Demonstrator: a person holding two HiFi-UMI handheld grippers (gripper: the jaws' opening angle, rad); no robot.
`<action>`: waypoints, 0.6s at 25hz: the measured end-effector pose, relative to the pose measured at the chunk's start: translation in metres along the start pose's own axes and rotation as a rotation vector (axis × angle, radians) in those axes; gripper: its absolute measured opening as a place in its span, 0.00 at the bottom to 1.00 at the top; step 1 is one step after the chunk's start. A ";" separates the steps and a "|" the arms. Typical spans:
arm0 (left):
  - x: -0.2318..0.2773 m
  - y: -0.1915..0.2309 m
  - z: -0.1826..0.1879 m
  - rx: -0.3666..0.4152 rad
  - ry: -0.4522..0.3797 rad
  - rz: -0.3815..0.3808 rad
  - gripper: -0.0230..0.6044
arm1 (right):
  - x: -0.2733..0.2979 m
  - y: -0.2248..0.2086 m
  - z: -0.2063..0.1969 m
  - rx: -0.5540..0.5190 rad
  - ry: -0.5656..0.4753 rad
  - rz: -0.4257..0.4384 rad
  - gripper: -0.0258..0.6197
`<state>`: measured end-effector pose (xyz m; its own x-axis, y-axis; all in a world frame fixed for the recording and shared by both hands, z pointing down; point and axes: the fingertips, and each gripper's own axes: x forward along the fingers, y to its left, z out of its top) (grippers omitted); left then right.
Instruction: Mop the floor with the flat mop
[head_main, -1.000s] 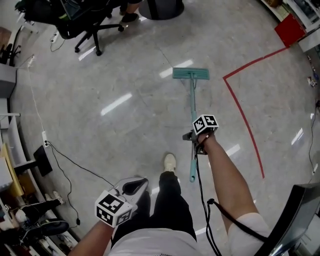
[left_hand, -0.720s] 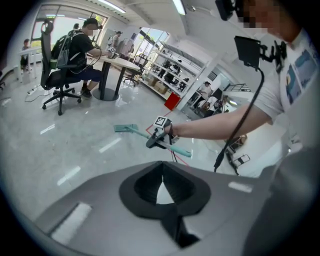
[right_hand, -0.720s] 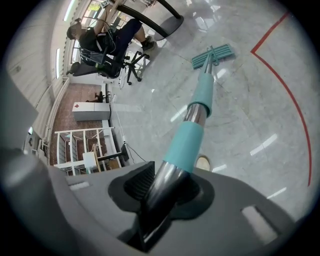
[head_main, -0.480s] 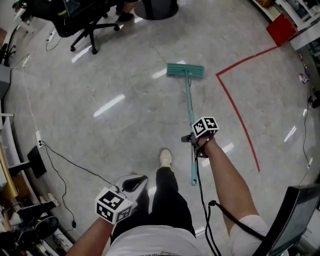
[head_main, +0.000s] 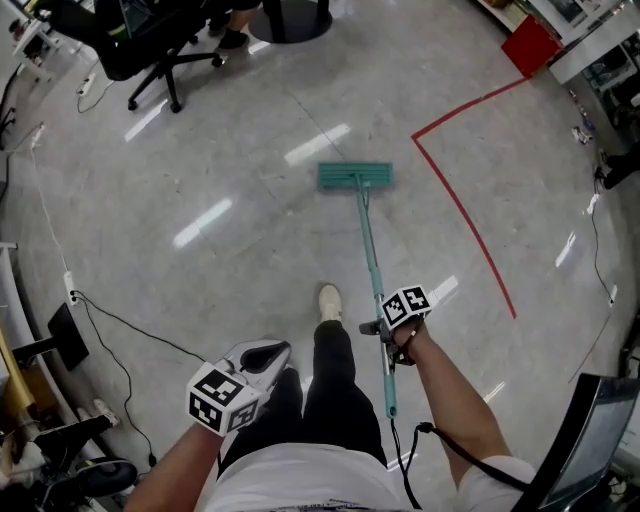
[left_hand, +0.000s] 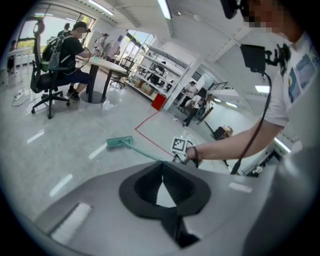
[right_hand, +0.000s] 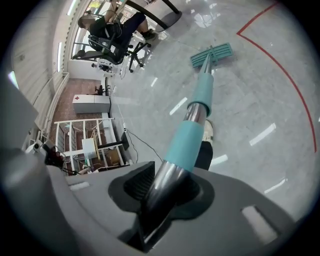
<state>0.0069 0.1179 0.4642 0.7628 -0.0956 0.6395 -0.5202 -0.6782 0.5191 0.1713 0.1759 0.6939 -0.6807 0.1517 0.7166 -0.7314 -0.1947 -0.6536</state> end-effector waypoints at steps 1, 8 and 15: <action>-0.003 0.000 -0.004 0.003 -0.001 -0.004 0.04 | 0.005 0.002 -0.016 0.004 0.003 0.003 0.20; -0.026 0.005 -0.042 0.022 0.006 -0.011 0.04 | 0.052 0.018 -0.106 0.017 0.034 0.033 0.20; -0.047 0.009 -0.075 0.014 0.016 -0.005 0.04 | 0.094 0.025 -0.136 0.017 0.078 0.028 0.20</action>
<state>-0.0621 0.1710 0.4810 0.7591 -0.0809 0.6459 -0.5110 -0.6886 0.5144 0.0839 0.3167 0.7120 -0.7028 0.2211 0.6761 -0.7114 -0.2166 -0.6686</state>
